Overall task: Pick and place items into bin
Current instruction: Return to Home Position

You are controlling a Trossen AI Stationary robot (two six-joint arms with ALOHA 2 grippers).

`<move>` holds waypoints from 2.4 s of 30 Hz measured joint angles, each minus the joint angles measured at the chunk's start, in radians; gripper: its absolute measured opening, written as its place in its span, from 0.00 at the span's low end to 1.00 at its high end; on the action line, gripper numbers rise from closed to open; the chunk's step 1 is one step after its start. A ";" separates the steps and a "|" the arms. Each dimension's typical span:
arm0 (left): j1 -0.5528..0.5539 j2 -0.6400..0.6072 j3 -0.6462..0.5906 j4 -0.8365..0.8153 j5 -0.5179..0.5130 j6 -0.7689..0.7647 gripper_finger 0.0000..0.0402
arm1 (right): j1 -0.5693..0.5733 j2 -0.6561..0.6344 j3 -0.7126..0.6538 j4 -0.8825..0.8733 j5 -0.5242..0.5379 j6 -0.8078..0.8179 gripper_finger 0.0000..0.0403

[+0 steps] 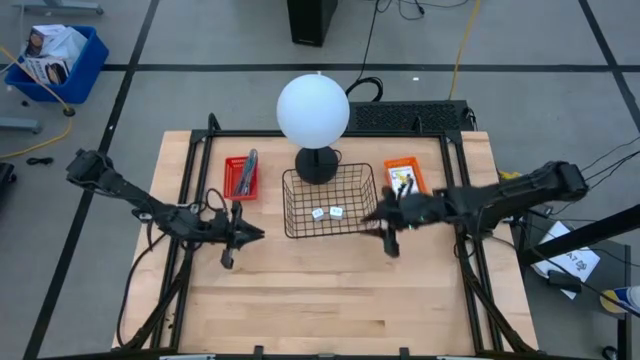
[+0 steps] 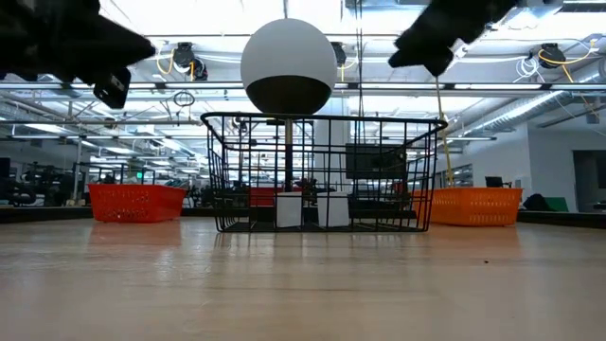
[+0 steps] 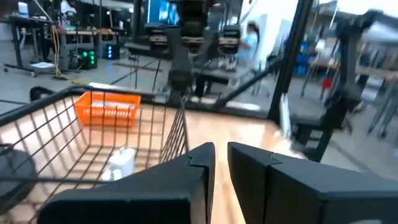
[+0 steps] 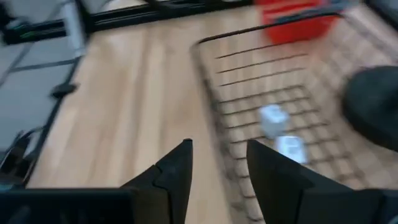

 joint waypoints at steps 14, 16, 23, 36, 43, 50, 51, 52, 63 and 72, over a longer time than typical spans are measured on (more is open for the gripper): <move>0.169 0.000 0.000 -0.099 0.002 0.024 0.13 | 0.205 -0.018 -0.345 0.534 0.030 -0.138 0.36; 0.193 -0.002 0.000 -0.100 0.019 0.015 0.13 | 0.210 -0.018 -0.390 0.612 0.030 -0.142 0.36; 0.262 -0.002 0.000 -0.152 0.026 0.013 0.13 | 0.210 -0.027 -0.564 0.872 0.030 -0.178 0.35; 0.360 -0.049 0.000 -0.189 0.210 0.026 0.13 | 0.207 -0.286 -0.714 0.796 0.030 -0.175 0.35; 0.398 -0.193 0.000 -0.311 0.232 0.028 0.13 | 0.207 -0.516 -0.714 0.582 0.032 -0.184 0.35; 0.408 -0.365 0.000 -0.472 0.251 0.032 0.13 | 0.207 -0.694 -0.714 0.401 0.036 -0.211 0.36; 0.408 -0.389 0.000 -0.493 0.256 0.030 0.13 | 0.207 -0.715 -0.714 0.383 0.037 -0.213 0.36; 0.408 -0.411 0.000 -0.518 0.259 0.029 0.13 | 0.206 -0.734 -0.714 0.362 0.037 -0.217 0.36; 0.404 -0.605 0.000 -0.674 0.322 0.002 0.13 | 0.147 -0.928 -0.742 0.230 0.035 -0.240 0.36; 0.410 -0.667 0.000 -0.724 0.334 0.052 0.13 | 0.037 -1.017 -0.823 0.269 0.026 -0.266 0.36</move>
